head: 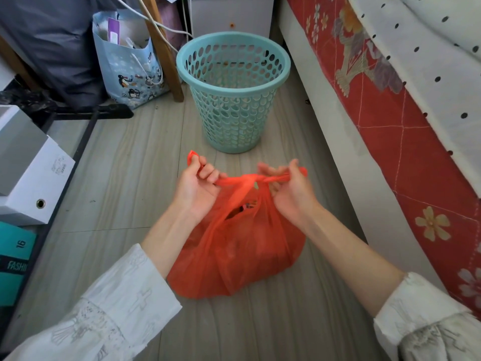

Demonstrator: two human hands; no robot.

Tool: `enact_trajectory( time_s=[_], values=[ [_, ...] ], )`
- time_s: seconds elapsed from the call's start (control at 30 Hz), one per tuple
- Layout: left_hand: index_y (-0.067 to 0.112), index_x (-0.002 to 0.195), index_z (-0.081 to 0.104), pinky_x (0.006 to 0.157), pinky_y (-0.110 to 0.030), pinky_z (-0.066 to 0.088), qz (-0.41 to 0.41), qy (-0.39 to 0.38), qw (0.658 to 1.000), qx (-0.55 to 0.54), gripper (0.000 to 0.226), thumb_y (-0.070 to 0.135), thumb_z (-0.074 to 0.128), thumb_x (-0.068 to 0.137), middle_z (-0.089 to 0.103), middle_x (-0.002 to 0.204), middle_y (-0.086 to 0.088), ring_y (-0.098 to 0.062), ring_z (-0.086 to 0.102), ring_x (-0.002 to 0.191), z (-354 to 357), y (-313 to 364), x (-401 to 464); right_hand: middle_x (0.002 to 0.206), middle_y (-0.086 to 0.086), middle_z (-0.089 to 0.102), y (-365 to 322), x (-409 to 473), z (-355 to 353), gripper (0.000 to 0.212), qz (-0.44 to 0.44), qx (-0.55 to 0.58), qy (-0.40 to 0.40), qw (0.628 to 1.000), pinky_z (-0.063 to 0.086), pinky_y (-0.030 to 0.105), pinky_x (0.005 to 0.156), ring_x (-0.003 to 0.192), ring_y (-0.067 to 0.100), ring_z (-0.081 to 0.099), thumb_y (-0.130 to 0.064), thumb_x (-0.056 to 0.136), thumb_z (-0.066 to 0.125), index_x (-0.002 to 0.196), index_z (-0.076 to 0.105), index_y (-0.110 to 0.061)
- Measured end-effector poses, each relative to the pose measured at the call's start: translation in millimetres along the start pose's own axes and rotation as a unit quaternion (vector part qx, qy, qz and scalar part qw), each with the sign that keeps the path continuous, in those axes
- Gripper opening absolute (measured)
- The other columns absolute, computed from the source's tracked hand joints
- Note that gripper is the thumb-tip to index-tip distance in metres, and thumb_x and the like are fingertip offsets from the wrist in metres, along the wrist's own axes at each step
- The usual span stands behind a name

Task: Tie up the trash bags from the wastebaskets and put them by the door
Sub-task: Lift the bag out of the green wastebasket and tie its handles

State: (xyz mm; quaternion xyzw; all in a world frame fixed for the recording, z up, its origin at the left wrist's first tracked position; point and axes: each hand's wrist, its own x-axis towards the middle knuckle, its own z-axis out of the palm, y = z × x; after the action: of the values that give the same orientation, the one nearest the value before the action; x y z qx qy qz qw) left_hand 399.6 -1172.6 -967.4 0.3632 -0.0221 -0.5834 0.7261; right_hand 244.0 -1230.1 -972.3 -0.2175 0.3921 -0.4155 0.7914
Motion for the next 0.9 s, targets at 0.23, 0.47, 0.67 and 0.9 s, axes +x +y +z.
enact_trajectory(
  time_s=[0.23,0.47,0.67,0.9],
  values=[
    [0.018,0.066,0.034,0.034,-0.009,0.019,0.117,0.08,0.942,0.303,0.035,0.022,0.027,0.1,0.025,0.031,0.011,-0.001,0.018,0.028,-44.8,4.6,-0.7,0.027,-0.006,0.016,-9.3,4.4,-36.3,0.068,0.012,-0.036,0.134,0.99,0.023,0.007,0.037,0.02,0.009,0.014,-0.047,0.099,0.019,0.037,0.028,-0.018],
    [0.022,0.064,0.039,0.036,-0.013,0.025,0.153,0.148,0.84,0.499,0.033,0.03,0.032,0.094,0.027,0.048,-0.002,-0.009,0.027,0.033,-110.9,0.5,8.5,0.024,-0.008,0.023,-3.2,8.8,-84.7,0.052,-0.074,-0.375,0.221,0.897,0.028,0.015,0.038,0.02,0.007,0.023,-0.039,0.097,0.03,0.051,0.028,-0.016],
    [0.025,0.062,0.042,0.057,-0.038,0.041,0.151,0.185,0.777,0.582,0.031,0.034,0.031,0.09,0.036,0.057,-0.001,-0.024,0.038,0.058,-127.5,3.1,4.6,0.022,-0.007,0.025,-4.1,13.9,-111.6,0.053,-0.06,-0.413,0.251,0.873,0.027,0.019,0.04,0.018,0.008,0.025,-0.041,0.095,0.031,0.048,0.025,-0.017],
    [0.019,0.07,0.038,0.042,-0.017,0.04,0.135,0.138,0.928,0.32,0.033,0.028,0.027,0.1,0.034,0.039,0.008,-0.005,0.03,0.031,-93.2,21.1,6.2,0.023,-0.005,0.02,-20.6,10.2,-95.4,0.052,-0.066,-0.289,0.206,0.933,0.03,0.01,0.032,0.019,0.007,0.02,-0.039,0.1,0.026,0.053,0.024,-0.015]
  ],
)
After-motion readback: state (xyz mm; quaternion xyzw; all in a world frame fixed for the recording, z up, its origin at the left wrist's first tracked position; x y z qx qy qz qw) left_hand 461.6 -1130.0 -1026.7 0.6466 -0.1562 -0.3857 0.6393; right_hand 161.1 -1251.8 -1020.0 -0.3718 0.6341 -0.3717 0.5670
